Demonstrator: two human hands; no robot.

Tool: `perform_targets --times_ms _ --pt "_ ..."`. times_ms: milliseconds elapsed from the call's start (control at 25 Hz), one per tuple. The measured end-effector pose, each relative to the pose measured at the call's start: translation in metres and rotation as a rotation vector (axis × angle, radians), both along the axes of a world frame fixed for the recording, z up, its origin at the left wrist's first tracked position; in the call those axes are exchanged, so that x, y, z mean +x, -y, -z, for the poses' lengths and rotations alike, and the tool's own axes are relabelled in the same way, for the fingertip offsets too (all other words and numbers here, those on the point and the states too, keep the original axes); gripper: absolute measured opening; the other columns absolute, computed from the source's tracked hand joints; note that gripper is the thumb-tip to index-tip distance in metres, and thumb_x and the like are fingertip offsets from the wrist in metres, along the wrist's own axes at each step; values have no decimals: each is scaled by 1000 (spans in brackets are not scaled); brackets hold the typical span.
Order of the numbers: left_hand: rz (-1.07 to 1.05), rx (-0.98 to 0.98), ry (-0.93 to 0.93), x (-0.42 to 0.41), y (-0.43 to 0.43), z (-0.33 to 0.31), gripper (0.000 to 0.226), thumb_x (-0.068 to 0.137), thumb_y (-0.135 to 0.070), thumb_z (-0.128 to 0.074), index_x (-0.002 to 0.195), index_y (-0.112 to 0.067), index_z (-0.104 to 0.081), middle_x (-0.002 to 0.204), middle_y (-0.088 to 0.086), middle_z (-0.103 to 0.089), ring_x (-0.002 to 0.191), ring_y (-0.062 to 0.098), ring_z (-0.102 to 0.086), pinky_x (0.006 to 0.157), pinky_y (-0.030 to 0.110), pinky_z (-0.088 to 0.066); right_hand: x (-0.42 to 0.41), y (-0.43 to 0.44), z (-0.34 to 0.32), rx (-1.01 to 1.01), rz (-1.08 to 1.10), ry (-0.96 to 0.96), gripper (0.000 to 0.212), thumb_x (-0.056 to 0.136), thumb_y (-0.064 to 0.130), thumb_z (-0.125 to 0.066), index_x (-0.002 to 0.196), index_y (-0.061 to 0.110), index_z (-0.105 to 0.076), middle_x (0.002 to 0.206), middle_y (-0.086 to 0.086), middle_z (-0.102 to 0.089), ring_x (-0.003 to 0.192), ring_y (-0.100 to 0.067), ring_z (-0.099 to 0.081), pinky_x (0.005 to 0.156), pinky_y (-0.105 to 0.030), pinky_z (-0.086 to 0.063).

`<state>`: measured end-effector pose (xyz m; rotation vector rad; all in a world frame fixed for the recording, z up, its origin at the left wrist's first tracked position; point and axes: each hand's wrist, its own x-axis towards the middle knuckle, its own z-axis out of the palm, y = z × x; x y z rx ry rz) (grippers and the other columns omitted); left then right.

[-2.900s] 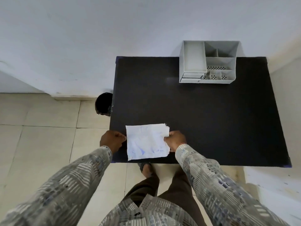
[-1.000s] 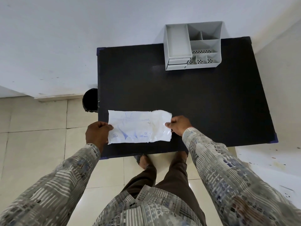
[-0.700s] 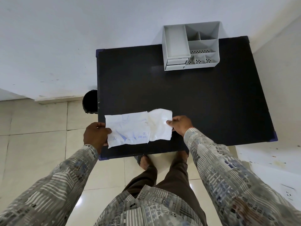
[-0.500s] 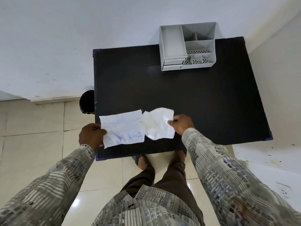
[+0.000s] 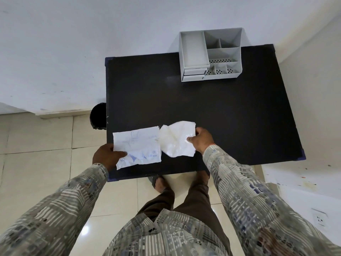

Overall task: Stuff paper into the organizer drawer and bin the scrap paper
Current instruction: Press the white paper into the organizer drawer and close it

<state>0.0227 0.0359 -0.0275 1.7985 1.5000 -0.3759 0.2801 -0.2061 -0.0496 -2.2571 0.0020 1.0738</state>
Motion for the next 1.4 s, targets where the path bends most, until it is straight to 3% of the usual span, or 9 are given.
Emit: perform_targets --times_ms 160,320,440,640,840,960,1080,1240,1400 --pt "312 255 -30 17 19 -20 88 81 -29 -87 159 -17 -47 162 18 -48 145 44 -48 114 55 -46 8 -6 -33 115 34 88 29 91 11 -64 118 12 -72 115 -9 -74 107 -30 -71 96 -44 -59" --pt "347 121 338 82 46 -55 101 78 -30 -95 163 -20 -42 168 12 -45 153 35 -43 125 51 -38 36 -8 -108 222 -231 208 20 90 7 -55 88 15 -74 82 -1 -67 75 -17 -60 71 -31 -48" --pt "304 -111 501 130 54 -78 116 68 -30 -100 164 -28 -37 167 4 -46 151 22 -46 124 49 -41 58 -9 -168 308 -449 170 20 93 1 -59 84 11 -73 79 -5 -65 73 -14 -58 68 -29 -46" --pt "193 -690 744 180 100 -135 52 83 9 -83 128 -13 -72 118 8 -82 111 28 -78 83 39 -67 95 1 -235 411 -547 190 18 98 11 -67 112 14 -77 113 -5 -78 103 -17 -73 89 -29 -59" --pt "-323 -845 956 191 134 -141 30 92 2 -69 116 -14 -77 101 7 -83 87 24 -80 69 38 -67 105 32 -216 805 311 -192 44 98 37 -68 136 16 -64 134 -13 -71 125 -34 -68 103 -53 -58" --pt "-592 -968 1006 196 144 -140 45 84 -2 -74 129 -6 -72 109 11 -80 86 21 -79 72 35 -67 87 59 -198 603 -5 -182 66 79 21 -80 141 28 -58 137 -4 -68 129 -34 -65 101 -52 -57" --pt "-613 -997 1013 201 154 -138 65 85 -3 -78 147 0 -59 132 20 -72 103 29 -77 80 39 -67 67 62 -198 610 -230 -254 88 72 11 -92 146 33 -50 136 4 -68 126 -20 -67 103 -47 -59" --pt "-566 -862 928 205 173 -148 34 101 -6 -62 135 -7 -67 99 9 -82 71 19 -79 42 21 -54 65 58 -205 745 -37 -303 73 80 10 -87 141 30 -54 130 0 -73 118 -23 -71 98 -52 -61" --pt "-421 -703 966 210 184 -161 34 102 -3 -62 135 -8 -66 109 17 -82 87 30 -82 56 33 -64 70 61 -203 843 130 -463 55 88 4 -76 137 24 -61 130 -11 -74 116 -39 -72 94 -62 -60"
